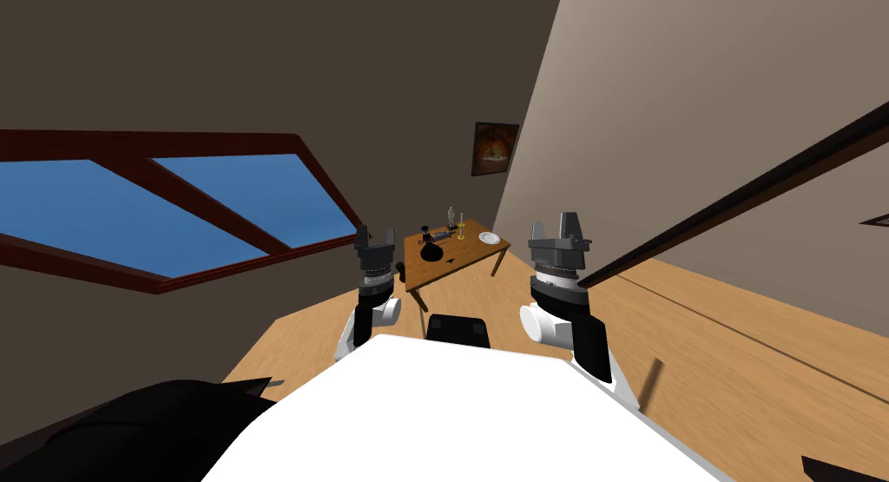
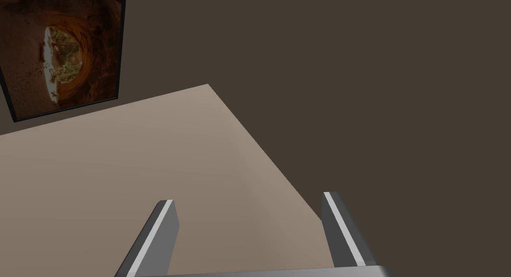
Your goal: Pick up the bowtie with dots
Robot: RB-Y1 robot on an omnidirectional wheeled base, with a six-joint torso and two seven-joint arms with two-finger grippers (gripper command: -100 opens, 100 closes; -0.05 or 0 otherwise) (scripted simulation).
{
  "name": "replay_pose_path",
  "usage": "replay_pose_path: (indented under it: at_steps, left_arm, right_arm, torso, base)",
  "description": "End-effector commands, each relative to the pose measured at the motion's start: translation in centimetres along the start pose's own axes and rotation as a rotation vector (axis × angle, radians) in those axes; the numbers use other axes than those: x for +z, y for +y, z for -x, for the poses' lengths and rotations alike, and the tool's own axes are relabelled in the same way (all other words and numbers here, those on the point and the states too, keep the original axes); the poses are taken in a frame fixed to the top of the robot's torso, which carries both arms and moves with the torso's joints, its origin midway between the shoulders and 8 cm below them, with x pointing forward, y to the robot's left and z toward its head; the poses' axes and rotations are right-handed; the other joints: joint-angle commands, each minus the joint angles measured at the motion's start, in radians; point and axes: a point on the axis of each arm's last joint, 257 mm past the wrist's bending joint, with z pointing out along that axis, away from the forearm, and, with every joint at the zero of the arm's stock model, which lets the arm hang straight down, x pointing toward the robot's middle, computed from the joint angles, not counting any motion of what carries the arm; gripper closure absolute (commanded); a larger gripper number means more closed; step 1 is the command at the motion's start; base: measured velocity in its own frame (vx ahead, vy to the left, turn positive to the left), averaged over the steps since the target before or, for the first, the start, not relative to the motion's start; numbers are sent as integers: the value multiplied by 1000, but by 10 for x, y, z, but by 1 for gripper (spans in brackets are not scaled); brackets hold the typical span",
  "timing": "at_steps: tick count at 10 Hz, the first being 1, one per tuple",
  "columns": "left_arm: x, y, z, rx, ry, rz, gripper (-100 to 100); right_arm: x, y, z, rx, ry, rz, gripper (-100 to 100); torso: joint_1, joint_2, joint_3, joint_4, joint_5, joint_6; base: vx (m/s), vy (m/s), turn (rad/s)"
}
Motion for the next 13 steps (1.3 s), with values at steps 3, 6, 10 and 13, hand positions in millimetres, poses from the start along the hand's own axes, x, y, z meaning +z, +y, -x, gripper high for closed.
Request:
replay_pose_path:
  at_steps: [3,6,10,13]
  left_arm:
    - [-5,31,-9,-45,53,65,-100]
    - [-11,66,-12,-109,62,141,-100]
    - [-22,112,-16,-191,52,243,-100]
    - [-34,148,-18,-251,36,326,-100]
  right_arm:
    - [0,0,0,0,0,0,0]
    - [0,0,0,0,0,0,0]
    - [0,0,0,0,0,0,0]
    - [0,0,0,0,0,0,0]
  torso:
    - [0,-1,-1,0,0,0]
    - [-1,-1,-1,0,0,0]
    - [-1,-2,-1,0,0,0]
    - [0,-2,-1,-1,0,0]
  base:
    - [14,-6,-30]
    - [19,-11,-40]
    - [25,-9,-37]
    - [27,-7,-39]
